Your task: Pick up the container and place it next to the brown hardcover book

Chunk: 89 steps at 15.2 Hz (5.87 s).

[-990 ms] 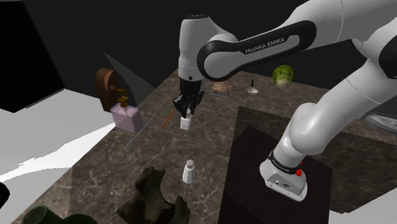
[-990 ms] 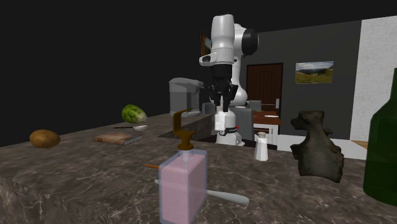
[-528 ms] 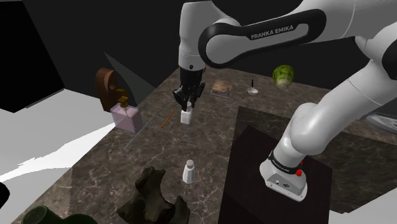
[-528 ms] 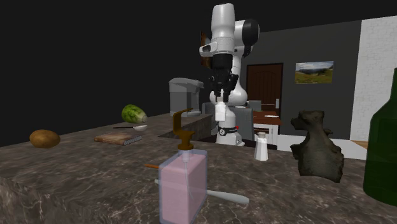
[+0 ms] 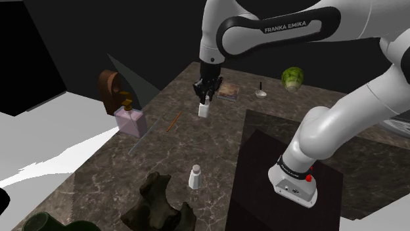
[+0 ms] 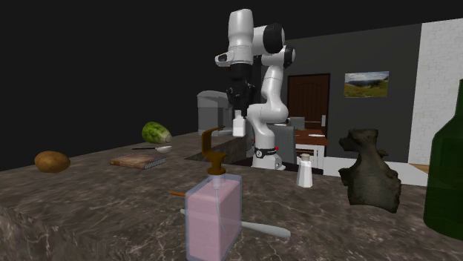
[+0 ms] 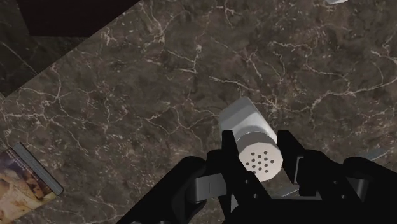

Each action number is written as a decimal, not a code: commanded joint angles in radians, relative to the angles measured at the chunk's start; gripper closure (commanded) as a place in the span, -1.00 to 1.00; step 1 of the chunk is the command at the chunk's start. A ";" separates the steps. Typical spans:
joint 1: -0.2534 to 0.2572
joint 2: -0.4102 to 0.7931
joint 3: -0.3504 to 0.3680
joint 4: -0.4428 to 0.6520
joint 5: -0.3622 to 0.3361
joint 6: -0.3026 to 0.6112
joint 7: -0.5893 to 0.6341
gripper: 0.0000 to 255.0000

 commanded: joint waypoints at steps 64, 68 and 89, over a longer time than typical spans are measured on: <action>-0.329 0.482 -0.637 0.084 -0.058 0.372 -0.945 1.00; -0.329 0.482 -0.637 0.084 -0.058 0.372 -0.945 1.00; -0.326 0.411 -0.638 0.141 -0.095 0.250 -0.918 -1.00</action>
